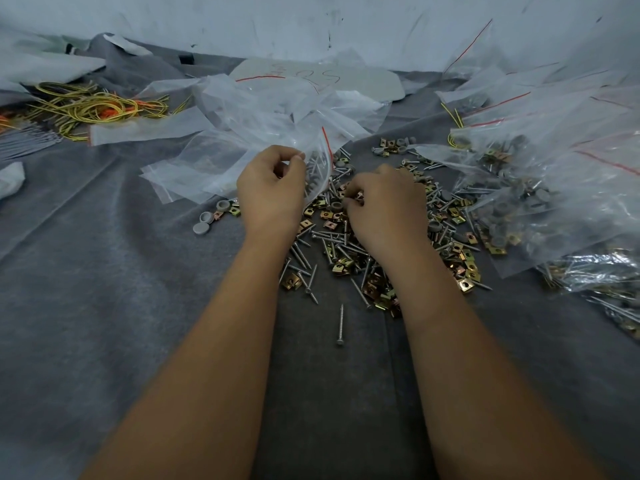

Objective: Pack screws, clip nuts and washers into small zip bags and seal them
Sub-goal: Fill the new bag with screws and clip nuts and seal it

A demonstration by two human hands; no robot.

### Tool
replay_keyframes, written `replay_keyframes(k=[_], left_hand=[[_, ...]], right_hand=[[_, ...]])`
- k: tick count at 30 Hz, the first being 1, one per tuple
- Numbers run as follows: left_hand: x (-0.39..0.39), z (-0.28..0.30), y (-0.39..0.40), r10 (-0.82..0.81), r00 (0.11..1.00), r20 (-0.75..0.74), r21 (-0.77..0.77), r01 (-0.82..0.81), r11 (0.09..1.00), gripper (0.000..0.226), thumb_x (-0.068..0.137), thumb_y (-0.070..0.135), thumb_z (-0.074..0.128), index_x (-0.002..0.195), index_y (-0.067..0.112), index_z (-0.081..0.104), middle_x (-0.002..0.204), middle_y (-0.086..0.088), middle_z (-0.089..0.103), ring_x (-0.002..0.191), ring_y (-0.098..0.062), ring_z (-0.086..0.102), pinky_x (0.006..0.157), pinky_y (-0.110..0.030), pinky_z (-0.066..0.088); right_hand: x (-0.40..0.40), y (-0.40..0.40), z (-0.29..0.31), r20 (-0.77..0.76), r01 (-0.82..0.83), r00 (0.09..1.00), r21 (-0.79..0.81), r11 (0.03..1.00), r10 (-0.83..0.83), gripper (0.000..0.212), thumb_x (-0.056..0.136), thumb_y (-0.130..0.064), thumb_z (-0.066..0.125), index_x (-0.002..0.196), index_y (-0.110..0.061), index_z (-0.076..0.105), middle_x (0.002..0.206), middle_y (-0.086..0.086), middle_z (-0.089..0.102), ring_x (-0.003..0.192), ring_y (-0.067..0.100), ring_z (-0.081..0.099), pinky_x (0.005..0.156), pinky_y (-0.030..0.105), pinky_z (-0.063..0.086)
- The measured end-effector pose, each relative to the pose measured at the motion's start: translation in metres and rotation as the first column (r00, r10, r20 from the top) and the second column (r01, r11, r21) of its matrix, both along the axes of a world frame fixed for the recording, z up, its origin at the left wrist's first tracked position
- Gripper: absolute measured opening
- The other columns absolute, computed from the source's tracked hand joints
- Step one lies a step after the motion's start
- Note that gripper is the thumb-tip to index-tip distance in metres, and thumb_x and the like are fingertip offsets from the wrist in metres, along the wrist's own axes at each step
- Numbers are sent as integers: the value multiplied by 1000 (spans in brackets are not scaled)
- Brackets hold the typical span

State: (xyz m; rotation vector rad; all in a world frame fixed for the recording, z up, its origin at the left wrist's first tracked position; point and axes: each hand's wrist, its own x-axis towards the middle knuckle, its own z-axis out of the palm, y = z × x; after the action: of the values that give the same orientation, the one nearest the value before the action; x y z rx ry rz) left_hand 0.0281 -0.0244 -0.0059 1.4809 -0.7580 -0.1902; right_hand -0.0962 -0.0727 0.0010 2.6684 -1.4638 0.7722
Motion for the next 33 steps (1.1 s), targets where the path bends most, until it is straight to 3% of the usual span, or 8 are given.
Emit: replay_keyframes(k=[4,8,11,17,24,26,29,33], left_hand=[[0,0,1,-6,1000,3,17,6,1000,15,89,14,59,80,23,67,42,18,49,41,2,42,43,-8,30],[-1,0,2,-73,997,30,65,71,995,19,90,16,60,77,28,66,44,20,51,41,3,44,43,-10,32],[-1,-1,3,-107,993,53,84,102,991,22,89,17,61,74,33,66,45,18,51,42,2,42,44,-13,33],[-2,1,3,-122,992,42,69,119,991,19,89,16,61,75,27,67,44,19,51,43,2,44,44,-10,33],[0,0,1,-4,1000,-20,-6,4,1000,13,92,15,57,84,19,66,48,14,48,43,2,41,46,-12,31],[0,2,2,29,999,-44,-42,-30,999,14,92,14,56,84,20,66,55,12,48,44,1,40,47,-14,31],[1,3,2,70,995,-71,-89,-77,993,17,93,13,55,82,23,63,60,9,51,46,1,40,50,-15,33],[1,3,2,55,995,-81,-95,-62,994,19,93,12,55,80,24,62,61,8,51,47,1,40,51,-15,34]], right_hand=[[2,3,5,299,-9,954,28,1000,0,10,94,-24,59,91,-19,68,88,-2,64,83,18,59,73,33,48],[4,6,14,706,-157,706,235,959,-57,7,85,-16,64,80,-21,64,71,-10,62,63,2,58,56,18,45],[6,7,16,794,-294,607,254,922,-25,13,81,-12,69,76,-24,68,71,-10,66,63,-2,59,57,11,46],[10,6,7,690,-314,719,209,926,88,19,90,-18,65,107,-17,75,93,-14,65,79,-13,56,64,0,39],[-2,-3,5,520,-133,851,357,925,-78,35,97,-10,42,119,-23,66,108,-1,66,66,11,56,59,28,47],[0,-1,4,365,-119,931,362,924,-24,40,95,-13,42,129,-25,60,118,3,65,91,26,63,80,45,53],[3,1,2,-29,-56,997,285,957,67,44,95,-25,43,139,-28,52,138,6,54,127,30,45,107,49,33],[1,0,4,-41,-21,999,251,968,32,38,93,-31,51,129,-27,61,129,5,59,123,28,48,105,47,34]])
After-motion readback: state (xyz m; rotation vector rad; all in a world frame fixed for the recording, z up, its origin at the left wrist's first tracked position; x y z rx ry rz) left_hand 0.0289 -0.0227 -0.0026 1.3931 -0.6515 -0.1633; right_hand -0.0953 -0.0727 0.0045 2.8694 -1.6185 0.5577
